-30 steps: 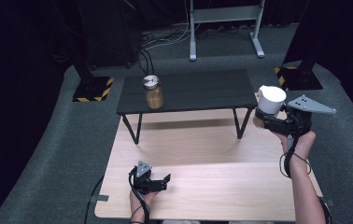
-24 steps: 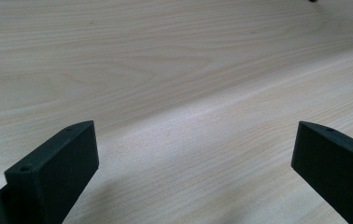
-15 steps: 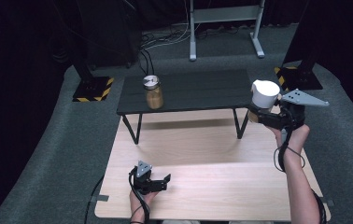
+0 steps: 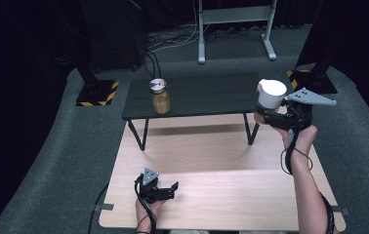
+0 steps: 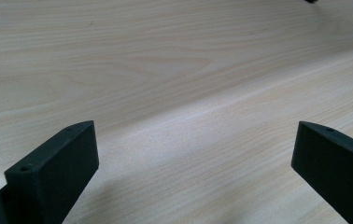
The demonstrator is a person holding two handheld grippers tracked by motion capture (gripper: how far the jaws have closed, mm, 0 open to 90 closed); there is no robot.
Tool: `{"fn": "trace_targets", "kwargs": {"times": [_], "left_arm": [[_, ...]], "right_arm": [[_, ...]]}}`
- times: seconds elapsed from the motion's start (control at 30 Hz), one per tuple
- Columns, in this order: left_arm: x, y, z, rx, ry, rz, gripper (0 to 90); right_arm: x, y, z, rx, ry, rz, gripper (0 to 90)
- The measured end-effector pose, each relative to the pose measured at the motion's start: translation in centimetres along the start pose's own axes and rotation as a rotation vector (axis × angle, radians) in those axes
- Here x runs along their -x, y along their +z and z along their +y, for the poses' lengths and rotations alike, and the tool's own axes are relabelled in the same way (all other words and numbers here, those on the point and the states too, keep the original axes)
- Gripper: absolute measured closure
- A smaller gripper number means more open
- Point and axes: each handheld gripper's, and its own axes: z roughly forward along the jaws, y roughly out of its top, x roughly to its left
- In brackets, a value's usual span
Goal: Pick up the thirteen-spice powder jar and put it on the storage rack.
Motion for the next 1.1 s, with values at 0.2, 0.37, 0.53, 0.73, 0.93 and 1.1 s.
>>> {"fn": "trace_targets", "kwargs": {"times": [0.2, 0.37, 0.53, 0.73, 0.93, 1.1], "left_arm": [[0.0, 0.0, 0.0, 0.002, 0.0, -0.001, 0.6], [0.0, 0.0, -0.1, 0.004, -0.001, -0.002, 0.6], [0.0, 0.0, -0.1, 0.004, 0.0, -0.001, 0.6], [0.0, 0.0, -0.1, 0.005, 0.002, 0.0, 0.6], [0.0, -0.1, -0.1, 0.008, 0.006, -0.002, 0.5], [0.0, 0.0, -0.1, 0.007, 0.007, -0.002, 0.5]], "right_arm": [[-0.1, 0.4, 0.3, 0.008, 0.009, 0.002, 30.1], [-0.2, 0.8, 0.6, 0.005, 0.011, 0.003, 30.1], [-0.3, 1.4, 0.9, 0.003, 0.013, 0.011, 30.1], [-0.2, 2.0, 1.0, 0.001, 0.024, 0.009, 30.1], [-0.2, 2.7, 1.3, -0.006, 0.032, 0.011, 30.1], [-0.2, 3.3, 1.5, -0.011, 0.031, 0.016, 30.1]]}}
